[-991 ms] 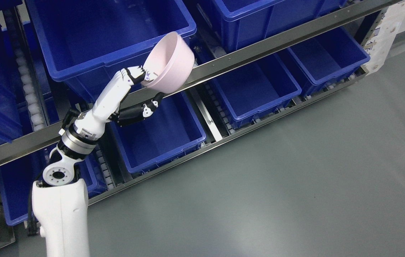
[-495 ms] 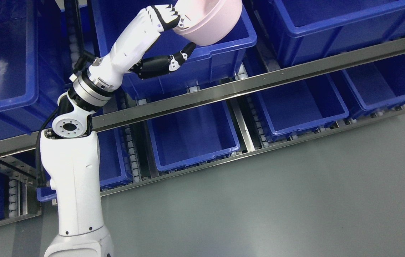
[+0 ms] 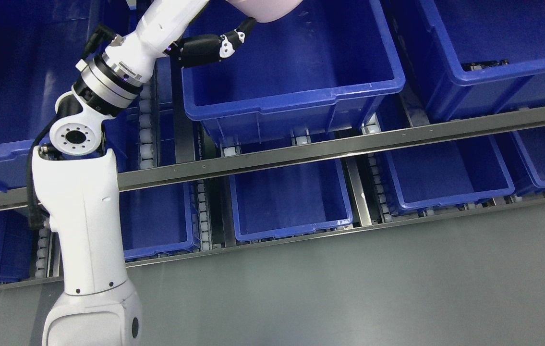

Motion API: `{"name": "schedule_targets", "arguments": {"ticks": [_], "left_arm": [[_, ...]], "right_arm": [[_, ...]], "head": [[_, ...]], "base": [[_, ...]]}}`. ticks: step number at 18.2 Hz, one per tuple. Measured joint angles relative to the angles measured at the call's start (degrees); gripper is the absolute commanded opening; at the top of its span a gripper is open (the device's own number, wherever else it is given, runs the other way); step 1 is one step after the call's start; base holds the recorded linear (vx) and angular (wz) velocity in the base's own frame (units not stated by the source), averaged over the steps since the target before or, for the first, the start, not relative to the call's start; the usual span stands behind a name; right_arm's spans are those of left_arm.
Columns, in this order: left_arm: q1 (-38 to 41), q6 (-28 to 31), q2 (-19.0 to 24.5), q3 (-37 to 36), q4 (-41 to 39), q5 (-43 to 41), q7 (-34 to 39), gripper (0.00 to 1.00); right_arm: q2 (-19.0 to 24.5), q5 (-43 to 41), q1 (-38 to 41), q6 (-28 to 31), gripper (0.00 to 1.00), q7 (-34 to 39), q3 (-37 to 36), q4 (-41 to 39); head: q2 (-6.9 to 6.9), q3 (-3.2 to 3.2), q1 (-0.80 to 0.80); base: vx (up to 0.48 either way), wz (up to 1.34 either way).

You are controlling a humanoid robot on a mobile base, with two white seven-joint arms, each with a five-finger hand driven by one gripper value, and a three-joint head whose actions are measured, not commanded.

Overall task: Stack pink IKEA bowls on left shelf middle
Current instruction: 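Lower the stacked bowls into the blue bin on the middle shelf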

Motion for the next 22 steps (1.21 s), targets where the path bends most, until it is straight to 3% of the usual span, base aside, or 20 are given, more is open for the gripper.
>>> {"name": "schedule_targets", "arguments": {"ticks": [10, 22], "left_arm": [[-0.7, 12.9, 3.8, -4.4, 0.8, -1.9, -7.7, 0.12], [-3.5, 14.9, 0.1, -12.7, 5.2, -4.6, -8.5, 0.14]], "right_arm": [[0.0, 0.0, 0.0, 0.0, 1.0, 0.0, 0.0, 0.0], [0.0, 0.0, 0.0, 0.0, 1.0, 0.0, 0.0, 0.0]], "head": [[0.0, 0.0, 0.0], [0.0, 0.0, 0.0]], "base": [[0.064, 0.1], [0.001, 0.0]]}}
